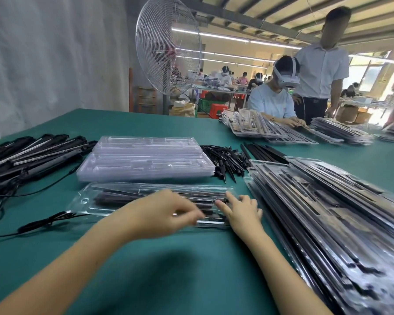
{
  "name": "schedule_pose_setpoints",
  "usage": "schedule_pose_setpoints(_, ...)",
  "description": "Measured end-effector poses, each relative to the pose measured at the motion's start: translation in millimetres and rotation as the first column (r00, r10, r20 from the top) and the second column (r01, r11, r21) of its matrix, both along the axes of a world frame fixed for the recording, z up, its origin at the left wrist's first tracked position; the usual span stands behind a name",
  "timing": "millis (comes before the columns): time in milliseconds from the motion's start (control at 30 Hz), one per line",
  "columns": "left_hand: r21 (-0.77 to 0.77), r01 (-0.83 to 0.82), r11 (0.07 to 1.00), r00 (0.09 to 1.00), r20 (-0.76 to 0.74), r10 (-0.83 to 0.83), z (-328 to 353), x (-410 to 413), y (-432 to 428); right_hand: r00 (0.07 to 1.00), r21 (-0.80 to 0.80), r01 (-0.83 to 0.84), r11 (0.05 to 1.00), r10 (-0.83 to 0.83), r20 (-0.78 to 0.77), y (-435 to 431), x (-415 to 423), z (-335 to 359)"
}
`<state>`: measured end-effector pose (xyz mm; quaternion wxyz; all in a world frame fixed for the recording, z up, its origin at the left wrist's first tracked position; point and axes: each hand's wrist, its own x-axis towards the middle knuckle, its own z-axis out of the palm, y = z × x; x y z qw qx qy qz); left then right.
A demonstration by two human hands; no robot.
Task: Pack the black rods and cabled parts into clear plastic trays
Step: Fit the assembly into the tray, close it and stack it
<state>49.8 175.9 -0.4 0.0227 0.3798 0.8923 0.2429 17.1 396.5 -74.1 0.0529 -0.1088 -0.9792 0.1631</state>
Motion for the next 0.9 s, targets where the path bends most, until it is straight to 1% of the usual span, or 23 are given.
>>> schedule_pose_setpoints(33,0.175,0.002,0.985,0.999,0.044,-0.010,-3,-7,1,1.000,-0.019,0.002,1.000,-0.002,0.002,0,0,0)
schedule_pose_setpoints(67,0.227,0.001,0.974,0.999,0.040,-0.011,-10,-13,3,1.000,-0.028,0.002,1.000,-0.002,0.006,0,0,0)
schedule_pose_setpoints(100,0.140,-0.005,0.990,0.999,-0.030,0.010,-21,-20,5,1.000,-0.031,0.001,1.000,0.000,0.010,0,0,1)
schedule_pose_setpoints(133,-0.046,-0.055,0.997,0.991,-0.121,0.049,-35,-26,6,1.000,-0.037,-0.001,0.999,0.002,0.013,0,0,1)
schedule_pose_setpoints(167,-0.229,-0.123,0.966,0.977,-0.198,0.078,-51,-31,6,1.000,-0.054,-0.002,0.999,0.002,0.009,1,1,1)
schedule_pose_setpoints(200,-0.344,-0.181,0.921,0.964,-0.248,0.097,-64,-32,5,1.000,-0.082,0.001,0.997,-0.001,0.002,2,2,2)
schedule_pose_setpoints(233,-0.390,-0.214,0.895,0.955,-0.278,0.107,-73,-35,4,1.000,-0.115,0.006,0.993,-0.008,-0.011,4,3,3)
schedule_pose_setpoints(300,-0.393,-0.221,0.893,0.950,-0.293,0.106,-80,-37,3,0.998,-0.203,0.016,0.979,-0.029,-0.058,10,6,6)
schedule_pose_setpoints(400,-0.386,-0.233,0.893,0.949,-0.292,0.121,-82,-38,6,0.984,-0.361,0.045,0.932,-0.103,-0.143,18,12,12)
schedule_pose_setpoints(467,-0.396,-0.254,0.883,0.940,-0.315,0.129,-82,-40,8,0.985,-0.413,0.068,0.908,-0.127,-0.117,21,15,15)
schedule_pose_setpoints(500,-0.394,-0.271,0.878,0.932,-0.335,0.137,-81,-41,7,0.988,-0.468,0.070,0.881,-0.126,-0.089,22,16,16)
schedule_pose_setpoints(533,-0.391,-0.285,0.875,0.923,-0.357,0.142,-80,-43,5,0.991,-0.585,0.067,0.808,-0.120,-0.052,23,18,17)
schedule_pose_setpoints(567,-0.389,-0.295,0.873,0.915,-0.377,0.141,-78,-45,1,0.993,-0.727,0.065,0.684,-0.114,-0.020,23,19,19)
schedule_pose_setpoints(600,-0.387,-0.303,0.871,0.906,-0.400,0.137,-77,-46,-3,0.994,-0.833,0.069,0.548,-0.108,0.012,22,20,21)
schedule_pose_setpoints(633,-0.379,-0.314,0.870,0.892,-0.431,0.135,-75,-46,-6,0.994,-0.900,0.084,0.428,-0.099,0.046,21,21,24)
schedule_pose_setpoints(667,-0.367,-0.326,0.871,0.878,-0.458,0.136,-70,-45,-9,0.993,-0.935,0.105,0.338,-0.079,0.083,19,22,27)
schedule_pose_setpoints(700,-0.361,-0.343,0.867,0.869,-0.472,0.148,-65,-43,-10,0.991,-0.954,0.132,0.268,-0.049,0.123,17,22,29)
schedule_pose_setpoints(733,-0.358,-0.358,0.862,0.863,-0.479,0.159,-61,-42,-11,0.987,-0.961,0.156,0.229,-0.008,0.159,15,22,31)
schedule_pose_setpoints(800,-0.344,-0.371,0.863,0.848,-0.504,0.163,-61,-41,-11,0.979,-0.963,0.184,0.196,0.051,0.197,13,24,34)
schedule_pose_setpoints(900,-0.355,-0.363,0.862,0.841,-0.523,0.139,-63,-41,-10,0.984,-0.980,0.175,0.099,0.012,0.177,11,22,32)
